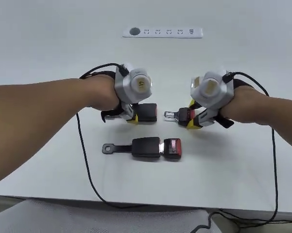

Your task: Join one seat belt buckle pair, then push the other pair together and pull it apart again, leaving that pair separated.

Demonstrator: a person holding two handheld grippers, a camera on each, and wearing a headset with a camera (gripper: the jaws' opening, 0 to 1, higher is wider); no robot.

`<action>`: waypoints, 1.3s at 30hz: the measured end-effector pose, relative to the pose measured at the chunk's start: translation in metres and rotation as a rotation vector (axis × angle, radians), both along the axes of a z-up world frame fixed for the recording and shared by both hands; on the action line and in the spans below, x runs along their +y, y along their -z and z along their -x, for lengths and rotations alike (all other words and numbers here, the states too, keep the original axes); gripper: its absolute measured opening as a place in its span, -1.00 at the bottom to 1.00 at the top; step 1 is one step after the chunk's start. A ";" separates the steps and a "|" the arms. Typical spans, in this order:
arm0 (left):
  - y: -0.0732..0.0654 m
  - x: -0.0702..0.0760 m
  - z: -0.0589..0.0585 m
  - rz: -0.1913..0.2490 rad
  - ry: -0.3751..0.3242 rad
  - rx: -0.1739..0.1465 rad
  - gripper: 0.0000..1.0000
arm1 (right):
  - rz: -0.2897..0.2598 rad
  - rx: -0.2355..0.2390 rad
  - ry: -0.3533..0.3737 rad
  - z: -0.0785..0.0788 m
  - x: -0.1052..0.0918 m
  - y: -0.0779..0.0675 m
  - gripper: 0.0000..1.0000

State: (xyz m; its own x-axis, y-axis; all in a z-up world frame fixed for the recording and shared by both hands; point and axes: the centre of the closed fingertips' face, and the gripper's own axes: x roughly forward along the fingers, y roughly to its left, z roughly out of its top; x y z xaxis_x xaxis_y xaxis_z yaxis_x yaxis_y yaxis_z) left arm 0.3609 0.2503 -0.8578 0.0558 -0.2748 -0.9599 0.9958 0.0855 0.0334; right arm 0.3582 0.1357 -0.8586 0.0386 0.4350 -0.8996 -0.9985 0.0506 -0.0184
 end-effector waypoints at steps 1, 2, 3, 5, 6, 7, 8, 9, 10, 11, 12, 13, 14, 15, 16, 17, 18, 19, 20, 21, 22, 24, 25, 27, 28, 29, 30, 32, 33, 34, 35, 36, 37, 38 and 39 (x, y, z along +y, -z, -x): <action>0.000 0.000 0.000 0.000 0.000 -0.001 -0.38 | 0.002 0.004 -0.001 -0.001 0.003 0.000 -0.30; 0.000 0.000 0.001 0.001 0.001 -0.002 -0.38 | 0.003 0.006 -0.001 -0.001 0.004 0.000 -0.30; 0.000 0.000 0.001 0.003 0.002 -0.003 -0.38 | 0.009 0.009 -0.001 -0.002 0.006 0.000 -0.30; 0.000 0.000 0.001 0.008 0.002 -0.001 -0.38 | 0.016 0.011 -0.011 -0.002 0.008 0.001 -0.30; 0.000 0.000 0.001 0.008 0.003 -0.001 -0.38 | 0.018 0.010 -0.015 -0.002 0.009 0.001 -0.30; 0.000 0.000 0.001 0.009 0.004 0.000 -0.38 | 0.023 0.009 -0.021 -0.002 0.010 0.001 -0.30; 0.000 0.000 0.001 0.008 0.005 0.000 -0.38 | 0.026 0.007 -0.026 -0.003 0.010 0.001 -0.30; 0.000 0.000 0.001 0.008 0.005 0.001 -0.38 | 0.031 0.000 -0.034 -0.003 0.009 0.001 -0.30; 0.000 0.000 0.001 0.008 0.005 0.001 -0.38 | 0.031 -0.008 -0.041 -0.003 0.009 0.000 -0.30; -0.001 0.000 0.001 0.010 0.004 0.002 -0.38 | 0.031 -0.016 -0.044 -0.003 0.010 0.000 -0.30; -0.001 0.000 0.000 0.012 0.002 0.004 -0.38 | 0.035 -0.029 -0.055 -0.004 0.010 0.000 -0.30; -0.001 -0.001 0.000 0.013 0.002 0.005 -0.38 | 0.036 -0.033 -0.058 -0.005 0.010 -0.001 -0.30; -0.001 -0.001 0.000 0.015 0.003 0.007 -0.38 | 0.033 -0.037 -0.065 -0.006 0.012 -0.001 -0.30; -0.001 -0.001 0.000 0.015 0.003 0.009 -0.38 | 0.029 -0.035 -0.063 -0.007 0.014 -0.001 -0.30; -0.001 -0.001 0.000 0.014 0.002 0.011 -0.38 | 0.026 -0.032 -0.064 -0.007 0.017 -0.001 -0.31; -0.001 -0.001 0.000 0.013 0.003 0.011 -0.38 | 0.021 -0.034 -0.067 -0.006 0.020 -0.001 -0.31; -0.001 -0.001 0.000 0.011 0.007 0.010 -0.38 | 0.017 -0.035 -0.069 -0.007 0.022 -0.001 -0.31; -0.001 -0.002 0.001 0.008 0.016 0.007 -0.38 | 0.007 -0.032 -0.069 -0.006 0.026 -0.002 -0.31; -0.001 -0.002 0.001 0.007 0.028 0.001 -0.38 | 0.025 -0.038 -0.079 -0.007 0.023 0.001 -0.31; -0.001 -0.002 0.001 0.013 0.033 -0.001 -0.38 | 0.021 -0.036 -0.076 -0.007 0.022 0.000 -0.31; -0.001 -0.001 0.000 0.019 0.031 0.000 -0.38 | 0.018 -0.032 -0.072 -0.008 0.022 0.000 -0.32; -0.001 -0.002 0.000 0.030 0.029 0.003 -0.39 | -0.001 -0.024 -0.073 -0.008 0.021 0.000 -0.33; 0.000 -0.002 0.000 0.034 0.030 0.005 -0.39 | -0.009 -0.016 -0.069 -0.008 0.021 0.000 -0.34; 0.000 -0.002 -0.001 0.035 0.031 0.008 -0.39 | -0.011 -0.017 -0.080 -0.008 0.023 0.000 -0.35; 0.000 -0.003 -0.001 0.032 0.040 0.012 -0.39 | -0.011 -0.017 -0.082 -0.008 0.024 0.000 -0.35; 0.001 -0.003 -0.001 0.030 0.040 0.014 -0.39 | -0.009 -0.015 -0.080 -0.008 0.024 0.000 -0.35; 0.001 -0.003 -0.001 0.026 0.049 0.015 -0.39 | -0.008 -0.015 -0.082 -0.008 0.025 0.000 -0.35; 0.001 -0.003 -0.002 0.029 0.048 0.016 -0.39 | -0.014 -0.010 -0.074 -0.008 0.026 0.000 -0.35; 0.001 -0.003 -0.002 0.032 0.048 0.016 -0.39 | -0.018 -0.009 -0.071 -0.008 0.027 0.000 -0.35; 0.001 -0.003 -0.002 0.037 0.047 0.016 -0.39 | -0.025 -0.009 -0.068 -0.008 0.029 0.000 -0.36; 0.001 -0.003 -0.002 0.042 0.041 0.017 -0.39 | -0.035 -0.007 -0.063 -0.008 0.032 -0.001 -0.36; 0.001 -0.003 -0.002 0.044 0.045 0.017 -0.39 | -0.050 -0.001 -0.058 -0.005 0.040 -0.001 -0.36; 0.002 -0.003 -0.002 0.042 0.046 0.017 -0.39 | -0.030 -0.008 -0.056 -0.005 0.042 0.001 -0.36; 0.002 -0.003 -0.002 0.040 0.045 0.017 -0.39 | -0.019 -0.011 -0.060 -0.006 0.044 0.001 -0.36; 0.002 -0.003 -0.002 0.040 0.045 0.017 -0.39 | -0.020 -0.009 -0.060 -0.007 0.042 0.001 -0.36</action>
